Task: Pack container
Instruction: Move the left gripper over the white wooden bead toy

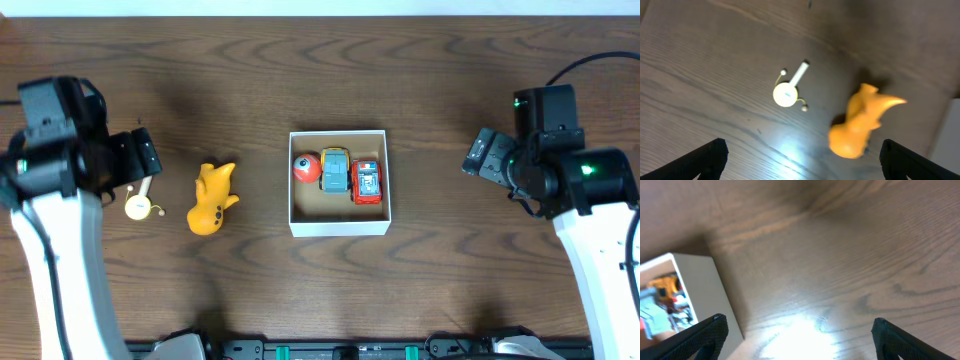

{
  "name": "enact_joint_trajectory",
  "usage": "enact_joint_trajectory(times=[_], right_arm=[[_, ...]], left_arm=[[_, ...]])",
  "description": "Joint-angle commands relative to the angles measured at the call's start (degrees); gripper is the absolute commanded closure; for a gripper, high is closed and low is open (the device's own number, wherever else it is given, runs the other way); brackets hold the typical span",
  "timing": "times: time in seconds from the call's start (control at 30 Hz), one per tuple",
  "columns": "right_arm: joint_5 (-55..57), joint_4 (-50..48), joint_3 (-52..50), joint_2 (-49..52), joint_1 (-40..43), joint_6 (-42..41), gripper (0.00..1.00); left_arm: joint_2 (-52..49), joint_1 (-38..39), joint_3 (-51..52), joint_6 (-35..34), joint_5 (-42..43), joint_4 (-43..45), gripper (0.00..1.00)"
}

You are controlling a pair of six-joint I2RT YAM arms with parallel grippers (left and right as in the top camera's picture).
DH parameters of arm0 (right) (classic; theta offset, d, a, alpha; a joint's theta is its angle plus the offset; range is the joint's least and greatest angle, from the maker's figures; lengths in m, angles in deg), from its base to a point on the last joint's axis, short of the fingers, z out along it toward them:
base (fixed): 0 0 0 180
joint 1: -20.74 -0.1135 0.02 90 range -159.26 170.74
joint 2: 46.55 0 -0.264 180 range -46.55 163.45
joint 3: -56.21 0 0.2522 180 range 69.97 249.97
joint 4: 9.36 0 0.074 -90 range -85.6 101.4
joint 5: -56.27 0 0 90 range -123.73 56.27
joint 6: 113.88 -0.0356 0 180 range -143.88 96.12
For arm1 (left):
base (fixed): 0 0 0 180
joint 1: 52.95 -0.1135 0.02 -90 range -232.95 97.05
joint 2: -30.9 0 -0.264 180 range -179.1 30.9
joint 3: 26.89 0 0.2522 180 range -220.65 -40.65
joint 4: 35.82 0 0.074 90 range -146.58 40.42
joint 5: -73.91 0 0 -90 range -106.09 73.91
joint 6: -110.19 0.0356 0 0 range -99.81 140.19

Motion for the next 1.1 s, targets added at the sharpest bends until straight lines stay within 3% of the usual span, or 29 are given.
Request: enact_joint_trajectory(times=[0.0, 0.4, 1.07], right_arm=[[-0.6, 0.7, -0.7, 1.4, 0.4, 3.1, 0.05], [-0.5, 1.2, -0.7, 3.8, 0.4, 4.1, 0.04], [-0.5, 1.8, -0.8, 3.9, 0.4, 4.1, 0.03]], left_arm=[[-6.1, -1.9, -0.2, 5.2, -0.9, 1.1, 0.02], [-24.7, -3.5, -0.2, 7.5, -0.9, 10.1, 0.02], [-38.3, -5.5, 0.0, 11.0, -0.5, 18.9, 0.02]])
